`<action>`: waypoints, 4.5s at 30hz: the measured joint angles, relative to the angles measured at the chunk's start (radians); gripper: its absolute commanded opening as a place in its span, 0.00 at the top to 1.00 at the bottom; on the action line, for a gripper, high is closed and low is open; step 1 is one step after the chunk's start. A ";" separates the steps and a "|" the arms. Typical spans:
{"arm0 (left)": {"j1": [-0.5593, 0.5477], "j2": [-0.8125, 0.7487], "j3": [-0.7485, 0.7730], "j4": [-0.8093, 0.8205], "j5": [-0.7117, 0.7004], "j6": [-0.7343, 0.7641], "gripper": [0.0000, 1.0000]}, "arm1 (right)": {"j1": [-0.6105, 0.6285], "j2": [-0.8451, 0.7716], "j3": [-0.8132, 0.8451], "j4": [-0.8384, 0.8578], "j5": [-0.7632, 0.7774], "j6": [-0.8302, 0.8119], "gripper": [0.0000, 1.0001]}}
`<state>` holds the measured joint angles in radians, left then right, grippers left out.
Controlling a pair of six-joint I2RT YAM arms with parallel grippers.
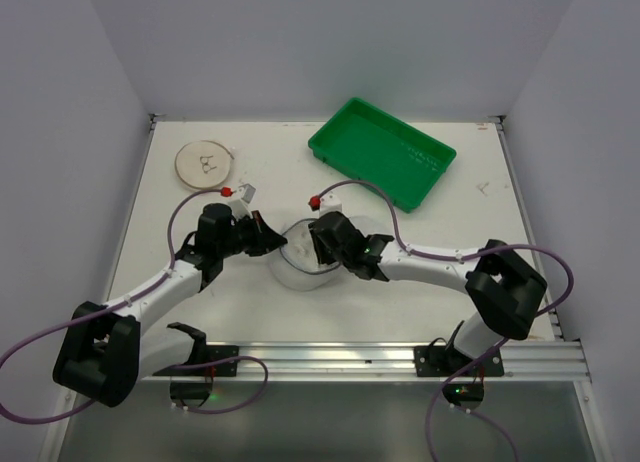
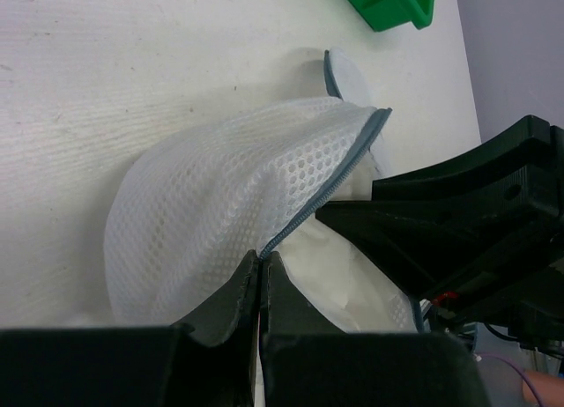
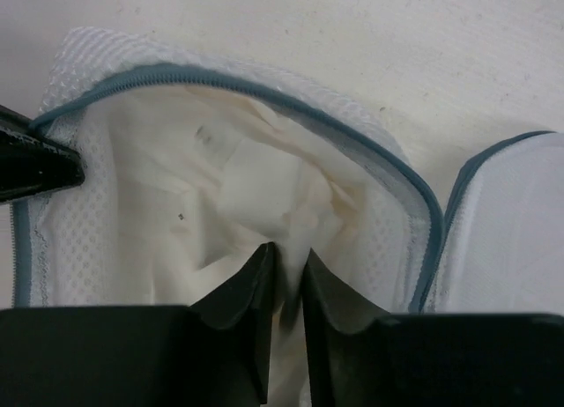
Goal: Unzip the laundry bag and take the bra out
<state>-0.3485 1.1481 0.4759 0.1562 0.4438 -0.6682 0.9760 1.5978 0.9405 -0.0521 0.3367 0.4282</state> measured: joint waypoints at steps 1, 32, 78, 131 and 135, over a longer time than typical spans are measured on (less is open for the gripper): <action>0.000 0.000 0.000 0.000 -0.002 0.000 1.00 | -0.002 0.000 0.000 0.002 -0.008 -0.005 0.90; 0.000 0.071 0.084 -0.056 -0.039 0.000 1.00 | -0.002 -0.284 0.179 -0.151 0.100 -0.189 1.00; 0.000 0.019 0.113 -0.075 -0.002 0.026 1.00 | -0.422 0.143 1.183 -0.314 0.292 -0.481 1.00; 0.000 -0.058 0.049 -0.055 -0.021 0.038 1.00 | -0.762 0.388 0.637 -0.097 -0.176 -0.103 0.44; 0.000 -0.049 0.049 -0.069 -0.050 0.047 1.00 | -0.758 0.256 0.575 -0.106 -0.229 -0.095 0.46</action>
<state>-0.3485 1.0988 0.5251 0.0875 0.3935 -0.6212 0.2180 1.8542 1.5150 -0.1585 0.1081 0.3336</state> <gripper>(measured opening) 0.012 0.549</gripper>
